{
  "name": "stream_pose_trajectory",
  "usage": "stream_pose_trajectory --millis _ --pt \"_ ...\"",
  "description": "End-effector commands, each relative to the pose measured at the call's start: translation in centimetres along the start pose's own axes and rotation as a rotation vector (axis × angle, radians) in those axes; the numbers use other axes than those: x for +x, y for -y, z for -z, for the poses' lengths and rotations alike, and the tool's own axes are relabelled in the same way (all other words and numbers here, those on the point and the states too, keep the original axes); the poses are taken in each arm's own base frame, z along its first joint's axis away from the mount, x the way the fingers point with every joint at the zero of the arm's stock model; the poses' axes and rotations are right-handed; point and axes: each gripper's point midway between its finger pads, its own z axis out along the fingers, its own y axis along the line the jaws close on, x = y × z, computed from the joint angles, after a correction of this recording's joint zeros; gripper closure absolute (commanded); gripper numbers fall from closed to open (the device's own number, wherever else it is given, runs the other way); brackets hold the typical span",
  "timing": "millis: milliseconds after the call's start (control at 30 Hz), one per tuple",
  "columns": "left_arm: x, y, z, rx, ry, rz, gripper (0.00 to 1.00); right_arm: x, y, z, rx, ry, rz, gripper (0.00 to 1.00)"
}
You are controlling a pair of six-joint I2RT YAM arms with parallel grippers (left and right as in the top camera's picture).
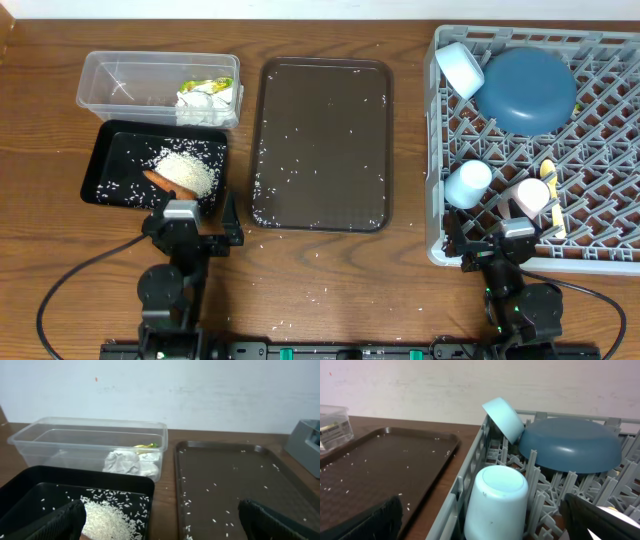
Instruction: Sort waste into correct bins and load items into the dishwasher rack
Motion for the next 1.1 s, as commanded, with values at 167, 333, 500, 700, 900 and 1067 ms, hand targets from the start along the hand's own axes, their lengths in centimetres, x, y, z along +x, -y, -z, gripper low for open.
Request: stream_pose_trajectory --millis 167,333,500,700,900,1067 --pt "0.6 -1.0 0.4 -0.045 0.048 0.016 0.00 0.0 -0.2 0.0 -0.007 0.000 0.013 0.01" --pt "1.2 -1.4 0.6 -0.058 0.070 0.017 0.00 0.0 -0.2 0.0 -0.007 0.000 0.013 0.01" --pt "1.5 -1.4 0.8 -0.061 0.070 0.016 0.00 0.1 -0.2 0.0 -0.007 0.000 0.013 0.01" --pt "3.5 -1.5 0.8 -0.062 -0.011 0.019 0.00 0.0 -0.2 0.0 -0.007 0.000 0.013 0.01" --pt "4.1 -1.6 0.8 -0.065 -0.034 0.019 0.00 0.0 -0.2 0.0 -0.007 0.000 0.013 0.01" --pt "4.1 -1.3 0.8 -0.055 -0.035 0.017 0.00 0.1 -0.2 0.0 -0.007 0.000 0.012 0.01"
